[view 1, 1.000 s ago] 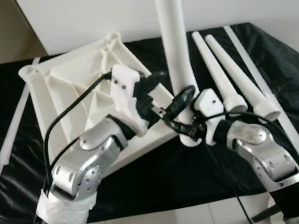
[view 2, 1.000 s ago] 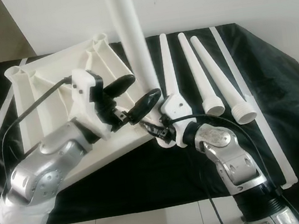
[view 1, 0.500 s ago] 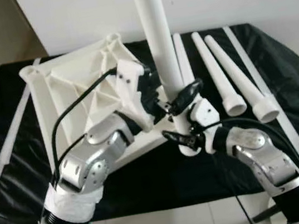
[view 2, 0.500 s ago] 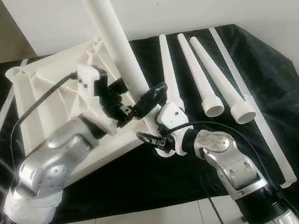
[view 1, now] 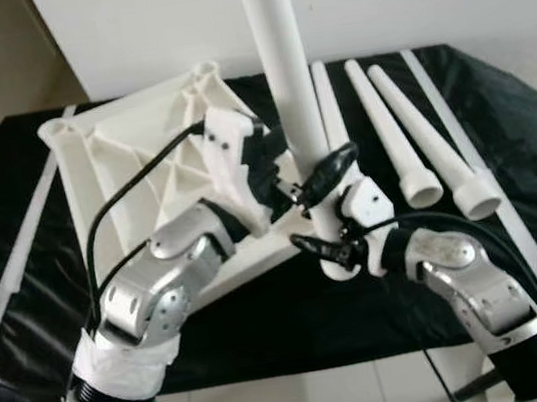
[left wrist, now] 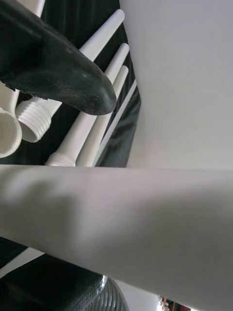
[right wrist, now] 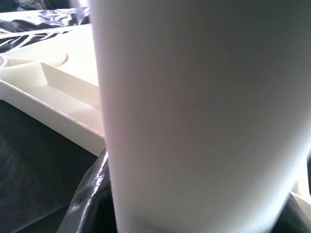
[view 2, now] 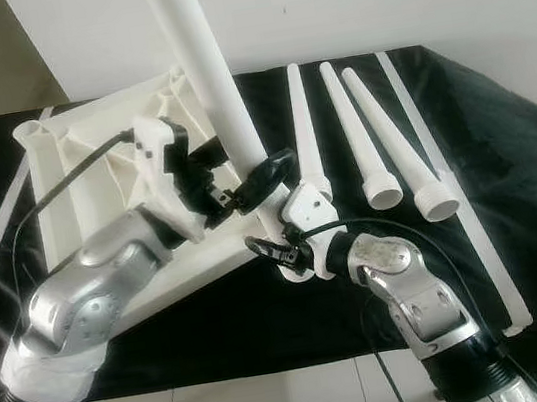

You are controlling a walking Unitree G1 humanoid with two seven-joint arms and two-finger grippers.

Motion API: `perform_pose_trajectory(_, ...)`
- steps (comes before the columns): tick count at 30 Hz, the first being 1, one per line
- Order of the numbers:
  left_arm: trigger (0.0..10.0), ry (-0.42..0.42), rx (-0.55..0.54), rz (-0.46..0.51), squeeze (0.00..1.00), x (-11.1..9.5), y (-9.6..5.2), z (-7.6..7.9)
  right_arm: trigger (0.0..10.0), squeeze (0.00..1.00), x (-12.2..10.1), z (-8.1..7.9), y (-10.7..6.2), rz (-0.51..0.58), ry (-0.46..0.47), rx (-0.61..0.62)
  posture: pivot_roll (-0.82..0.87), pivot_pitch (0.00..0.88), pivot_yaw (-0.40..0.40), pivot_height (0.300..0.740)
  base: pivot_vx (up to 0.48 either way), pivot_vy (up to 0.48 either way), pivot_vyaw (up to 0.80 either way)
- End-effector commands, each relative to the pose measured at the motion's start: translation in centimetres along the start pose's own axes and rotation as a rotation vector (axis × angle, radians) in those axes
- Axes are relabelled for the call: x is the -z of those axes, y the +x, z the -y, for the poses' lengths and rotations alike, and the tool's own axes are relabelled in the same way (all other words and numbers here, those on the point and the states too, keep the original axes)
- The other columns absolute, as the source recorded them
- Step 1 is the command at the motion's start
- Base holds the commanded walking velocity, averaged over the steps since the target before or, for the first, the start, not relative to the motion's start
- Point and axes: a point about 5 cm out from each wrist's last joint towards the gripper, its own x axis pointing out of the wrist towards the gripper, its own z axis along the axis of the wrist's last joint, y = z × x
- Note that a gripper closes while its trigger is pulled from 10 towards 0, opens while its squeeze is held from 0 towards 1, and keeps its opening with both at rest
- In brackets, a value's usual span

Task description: Building children table

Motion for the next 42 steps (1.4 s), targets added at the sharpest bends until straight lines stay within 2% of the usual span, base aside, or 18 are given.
perform_pose_trajectory(1, 10.0, 0.015, 0.231, -0.011, 0.00, 0.2, -0.1, 1.3, 10.0, 0.00, -0.3, -0.3, -0.1, 0.020, -0.003, -0.003, -0.07, 0.119, 0.057, 0.740, 0.000, 0.000, 0.00)
perform_pose_trajectory(2, 0.0, -0.001, 0.244, 0.002, 0.00, 0.0, -0.1, 1.4, 10.0, 0.00, -0.2, -0.3, -0.1, 0.019, -0.001, -0.002, -0.07, 0.122, 0.056, 0.740, 0.000, 0.000, 0.00)
perform_pose_trajectory(11, 0.0, 0.006, 0.175, -0.010, 0.00, 0.6, 0.1, 0.8, 10.0, 0.00, -0.2, -0.2, -0.3, 0.022, 0.007, 0.030, -0.07, 0.130, 0.057, 0.740, 0.000, 0.000, 0.00)
perform_pose_trajectory(13, 0.0, 0.088, 0.151, -0.046, 0.00, 1.1, 0.1, 0.8, 10.0, 0.00, -0.2, -0.2, -0.4, 0.017, 0.015, 0.053, -0.07, 0.136, 0.056, 0.740, 0.000, 0.000, 0.00)
perform_pose_trajectory(14, 0.0, 0.088, 0.151, -0.046, 0.00, 1.1, 0.1, 0.8, 10.0, 0.00, -0.2, -0.2, -0.4, 0.017, 0.015, 0.053, -0.07, 0.136, 0.056, 0.740, 0.000, 0.000, 0.00)
perform_pose_trajectory(15, 0.0, 0.230, 0.153, -0.088, 0.00, 1.6, 0.1, 0.8, 10.0, 0.00, -0.1, -0.3, -0.4, 0.011, 0.029, 0.063, -0.07, 0.140, 0.057, 0.740, 0.000, 0.000, 0.00)
perform_pose_trajectory(17, 0.0, 0.276, 0.158, -0.101, 0.00, 1.7, 0.1, 0.9, 10.0, 0.00, 0.0, -0.4, -0.4, 0.010, 0.034, 0.063, -0.07, 0.140, 0.057, 0.740, 0.000, 0.000, 0.00)
perform_pose_trajectory(18, 2.5, 0.312, 0.185, -0.107, 0.00, 1.7, 0.1, 1.2, 10.0, 0.00, 0.0, -0.5, -0.4, 0.010, 0.036, 0.061, -0.07, 0.145, 0.059, 0.740, 0.000, 0.000, 0.00)
perform_pose_trajectory(19, 10.0, 0.316, 0.196, -0.113, 0.00, 1.7, 0.1, 1.3, 10.0, 0.00, 0.0, -0.6, -0.4, 0.010, 0.036, 0.061, -0.07, 0.147, 0.060, 0.740, 0.000, 0.000, 0.00)
perform_pose_trajectory(22, 10.0, 0.325, 0.195, -0.113, 0.00, 1.6, 0.1, 1.3, 10.0, 0.00, 0.0, -0.6, -0.4, 0.009, 0.038, 0.061, -0.07, 0.153, 0.059, 0.740, 0.000, 0.000, 0.00)
perform_pose_trajectory(23, 0.0, 0.324, 0.187, -0.097, 0.00, 1.4, 0.1, 1.3, 10.0, 0.00, 0.0, -0.7, -0.4, 0.010, 0.039, 0.061, -0.07, 0.155, 0.060, 0.740, 0.000, 0.000, 0.00)
perform_pose_trajectory(29, 0.0, 0.358, 0.159, -0.056, 0.00, 0.7, 0.4, 0.7, 10.0, 0.00, 0.1, -0.9, -0.3, 0.008, 0.047, 0.049, -0.06, 0.158, 0.061, 0.740, 0.000, 0.000, 0.00)
perform_pose_trajectory(33, 0.0, 0.379, 0.147, -0.076, 0.00, 0.8, 0.6, 0.5, 10.0, 0.00, 0.0, -1.1, -0.3, 0.008, 0.048, 0.043, -0.06, 0.158, 0.061, 0.740, 0.000, 0.000, 0.00)
perform_pose_trajectory(34, 7.0, 0.403, 0.156, -0.073, 0.00, 0.7, 0.6, 0.5, 10.0, 0.00, 0.0, -1.1, -0.3, 0.008, 0.049, 0.042, -0.06, 0.157, 0.060, 0.740, 0.000, 0.000, 0.00)
perform_pose_trajectory(35, 10.0, 0.412, 0.155, -0.070, 0.00, 0.7, 0.7, 0.5, 10.0, 0.00, 0.0, -1.1, -0.3, 0.008, 0.050, 0.041, -0.06, 0.157, 0.060, 0.740, 0.000, 0.000, 0.00)
perform_pose_trajectory(36, 10.0, 0.409, 0.148, -0.060, 0.00, 0.6, 0.8, 0.4, 10.0, 0.00, 0.0, -1.1, -0.2, 0.009, 0.050, 0.040, -0.06, 0.157, 0.061, 0.740, 0.000, 0.000, 0.00)
perform_pose_trajectory(37, 0.5, 0.406, 0.140, -0.032, 0.00, 0.2, 0.8, 0.4, 10.0, 0.00, 0.0, -1.1, -0.2, 0.009, 0.051, 0.040, -0.06, 0.157, 0.060, 0.740, 0.000, 0.000, 0.00)
perform_pose_trajectory(42, 0.0, 0.394, 0.130, 0.012, 0.00, -0.3, 0.7, 0.3, 10.0, 0.00, 0.1, -1.2, -0.2, 0.008, 0.052, 0.040, -0.06, 0.158, 0.062, 0.740, 0.000, 0.000, 0.00)
